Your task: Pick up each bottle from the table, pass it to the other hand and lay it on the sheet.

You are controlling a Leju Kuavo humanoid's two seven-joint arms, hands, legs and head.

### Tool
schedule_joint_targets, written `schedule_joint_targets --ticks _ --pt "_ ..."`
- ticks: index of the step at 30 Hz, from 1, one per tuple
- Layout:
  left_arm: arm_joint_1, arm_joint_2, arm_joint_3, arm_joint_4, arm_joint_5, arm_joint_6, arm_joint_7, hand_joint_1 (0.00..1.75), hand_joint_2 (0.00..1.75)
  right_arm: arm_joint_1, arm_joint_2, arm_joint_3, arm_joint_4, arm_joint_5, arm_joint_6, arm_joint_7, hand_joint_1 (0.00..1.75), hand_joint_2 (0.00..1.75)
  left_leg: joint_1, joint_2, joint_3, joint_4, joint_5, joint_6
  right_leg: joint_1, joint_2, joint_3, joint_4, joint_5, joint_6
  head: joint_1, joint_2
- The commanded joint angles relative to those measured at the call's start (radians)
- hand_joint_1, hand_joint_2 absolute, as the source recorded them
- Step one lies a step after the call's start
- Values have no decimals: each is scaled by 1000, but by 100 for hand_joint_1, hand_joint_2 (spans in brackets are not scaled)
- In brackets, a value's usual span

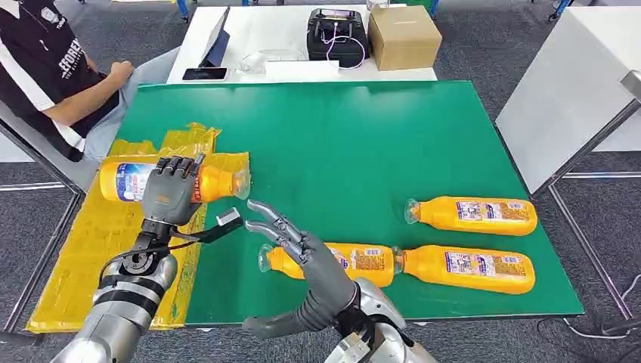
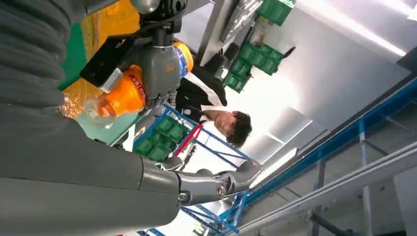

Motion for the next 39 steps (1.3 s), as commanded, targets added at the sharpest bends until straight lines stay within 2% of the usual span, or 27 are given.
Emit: schedule_joint_targets --ticks 1,6,9,11,12,17,18,19,20,27,30,31,32,33,34,35,36,39 --pt "-105 6 -1 211 31 1 17 175 175 -17 -34 20 19 -3 -1 -1 0 175 1 0 5 -1 -2 0 1 -1 6 -2 -2 -1 0 0" --pt "-185 -22 117 358 152 1 -83 175 175 -27 -15 30 43 4 14 3 0 175 2 0 5 0 -2 -1 2 -2 6 -2 -2 -1 0 0" --pt "-191 -23 127 368 156 1 -89 175 175 -29 -13 31 48 4 16 4 0 175 1 1 2 0 -1 0 1 0 3 -1 -1 0 0 0" --pt "-194 -24 134 379 160 1 -92 175 175 -31 -10 34 54 6 19 6 0 175 2 2 7 -1 -3 -1 2 0 8 -3 -2 -1 0 0" --pt "-200 -23 135 391 153 1 -86 175 175 -33 -9 35 58 6 20 7 0 175 1 0 3 0 -1 0 1 0 3 -1 -1 0 0 0" --pt "-251 -13 123 502 118 1 -20 175 175 -42 1 44 84 9 28 9 0 175 1 0 3 0 -1 0 1 -1 4 -1 -1 0 0 0" --pt "-254 -12 123 508 119 1 -19 175 175 -42 2 45 85 9 28 9 0 175 0 0 2 0 -1 0 1 -1 3 -1 -1 0 0 0" --pt "-254 -12 123 508 119 1 -19 175 175 -42 2 45 85 9 28 9 0 175 2 1 8 -1 -3 -1 2 -1 10 -3 -2 -1 0 0" --pt "-254 -12 123 508 119 1 -19 175 175 -42 2 45 85 9 28 9 0 175 1 1 3 0 -1 -1 1 0 5 -1 -1 0 0 0" --pt "-261 3 132 557 121 -10 1 175 175 -43 3 46 90 10 29 9 0 175 1 2 2 0 -1 0 1 1 3 -1 -1 0 0 0" --pt "-259 14 106 582 69 -41 51 171 175 -46 3 43 96 10 30 10 0 175 1 2 3 0 -1 0 1 1 3 -1 -1 0 0 0" --pt "-255 14 108 585 63 -54 53 112 175 -48 3 46 98 10 34 7 0 175 1 3 5 0 -2 -1 1 2 6 -2 -1 -1 0 0" --pt "-259 13 112 601 65 -94 65 86 175 -46 3 41 97 10 34 9 0 175 1 2 4 0 -2 0 1 1 5 -1 -1 0 0 0" --pt "-259 13 112 601 65 -94 65 86 175 -46 3 41 97 10 34 9 0 175 1 2 3 0 -1 0 1 1 4 -1 -1 0 0 0" --pt "-259 13 112 601 65 -94 65 86 175 -46 3 41 97 10 34 9 0 175 2 4 9 -1 -4 -1 2 2 10 -3 -2 -1 0 0" --pt "-257 15 119 602 56 -109 67 51 175 -46 4 40 97 11 35 11 0 175 1 2 3 0 -2 0 1 1 4 -1 -1 0 0 0" --pt "-260 13 119 607 54 -142 77 23 175 -45 4 37 97 12 35 13 0 175 0 1 2 0 -1 0 1 1 2 -1 0 0 0 0" --pt "-260 16 115 614 42 -195 91 0 175 -43 8 32 99 14 36 16 0 175 0 1 1 0 -1 0 0 0 2 0 0 0 0 0"
